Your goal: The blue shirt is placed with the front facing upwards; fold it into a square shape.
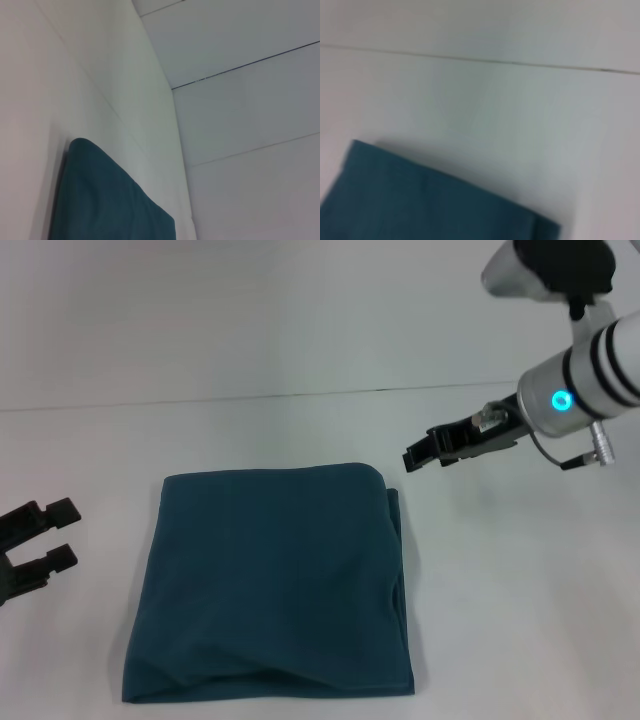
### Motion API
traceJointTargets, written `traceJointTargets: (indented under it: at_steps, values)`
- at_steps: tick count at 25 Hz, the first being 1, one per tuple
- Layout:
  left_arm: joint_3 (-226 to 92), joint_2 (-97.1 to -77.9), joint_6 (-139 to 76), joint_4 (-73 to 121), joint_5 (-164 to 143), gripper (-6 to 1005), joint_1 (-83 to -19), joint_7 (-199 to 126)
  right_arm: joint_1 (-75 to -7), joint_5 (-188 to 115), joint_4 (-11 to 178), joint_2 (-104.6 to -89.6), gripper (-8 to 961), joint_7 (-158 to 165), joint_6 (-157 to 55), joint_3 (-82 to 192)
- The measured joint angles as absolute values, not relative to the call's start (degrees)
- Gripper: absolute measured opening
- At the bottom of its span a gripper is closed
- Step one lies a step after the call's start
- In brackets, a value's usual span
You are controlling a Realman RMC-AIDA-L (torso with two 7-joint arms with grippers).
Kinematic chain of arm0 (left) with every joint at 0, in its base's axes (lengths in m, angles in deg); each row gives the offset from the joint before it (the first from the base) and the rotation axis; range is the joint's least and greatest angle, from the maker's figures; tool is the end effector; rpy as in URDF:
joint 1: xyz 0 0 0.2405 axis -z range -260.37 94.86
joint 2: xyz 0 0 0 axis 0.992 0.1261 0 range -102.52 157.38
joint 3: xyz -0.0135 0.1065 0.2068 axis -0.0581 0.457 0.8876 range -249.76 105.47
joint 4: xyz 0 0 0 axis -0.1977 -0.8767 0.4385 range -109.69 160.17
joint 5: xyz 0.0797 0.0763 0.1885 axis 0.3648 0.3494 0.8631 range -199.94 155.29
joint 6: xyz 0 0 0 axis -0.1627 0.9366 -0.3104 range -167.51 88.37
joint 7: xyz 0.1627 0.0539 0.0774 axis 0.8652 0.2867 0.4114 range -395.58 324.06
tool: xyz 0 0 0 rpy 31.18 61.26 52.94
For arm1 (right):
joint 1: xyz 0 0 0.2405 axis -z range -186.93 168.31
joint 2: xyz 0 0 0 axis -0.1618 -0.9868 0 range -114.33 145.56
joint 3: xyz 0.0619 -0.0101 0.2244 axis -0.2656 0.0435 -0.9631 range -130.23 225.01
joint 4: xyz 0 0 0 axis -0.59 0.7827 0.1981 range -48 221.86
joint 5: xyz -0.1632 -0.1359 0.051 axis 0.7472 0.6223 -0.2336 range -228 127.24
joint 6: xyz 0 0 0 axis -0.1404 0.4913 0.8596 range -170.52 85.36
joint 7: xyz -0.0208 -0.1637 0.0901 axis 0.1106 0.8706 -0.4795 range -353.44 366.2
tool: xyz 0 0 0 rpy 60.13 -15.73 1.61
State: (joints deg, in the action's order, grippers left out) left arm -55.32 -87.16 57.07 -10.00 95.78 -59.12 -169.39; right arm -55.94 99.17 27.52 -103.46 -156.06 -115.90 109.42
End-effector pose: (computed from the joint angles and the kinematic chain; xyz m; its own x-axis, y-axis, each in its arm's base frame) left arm -0.2991 0.3163 0.0485 -0.1948 0.7950 0.5745 0.8963 -0.0936 0.4334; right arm 0.1697 0.4420 -0.0118 0.4767 -0.8438 -0.2466 -0.8299 -0.3395 -0.4428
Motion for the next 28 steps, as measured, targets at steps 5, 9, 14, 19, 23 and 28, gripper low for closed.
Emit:
traceJointTargets:
  at_steps: [5,9,14,19,23,28]
  values:
    - [-55.36,-86.78,57.34,-10.09,95.00,888,-59.29,-169.63,-58.47,89.81,29.92,-101.12,535,-150.95,-125.10,105.79]
    - [-55.36,-86.47,57.65,-10.11,94.86,888,-59.41,-169.65,-58.59,83.34,34.18,-100.07,536,-146.27,-132.55,104.91]
    - [-55.09,-86.08,58.35,-10.16,95.05,888,-59.46,-169.73,-58.00,80.50,41.89,-99.24,536,-141.91,-139.79,103.91]
    - [-54.30,-85.75,63.20,-10.48,95.47,888,-59.80,-163.34,-56.67,80.21,47.64,-99.07,536,-137.52,-141.26,103.32]
    - [-54.11,-86.57,71.72,-10.60,95.32,888,-60.42,-144.24,-54.00,76.95,48.60,-100.20,536,-125.33,-140.90,100.94]
    - [-51.22,-88.56,74.40,-12.53,95.96,888,-62.01,-129.70,-48.99,69.02,48.52,-103.10,559,-107.26,-135.10,98.20]
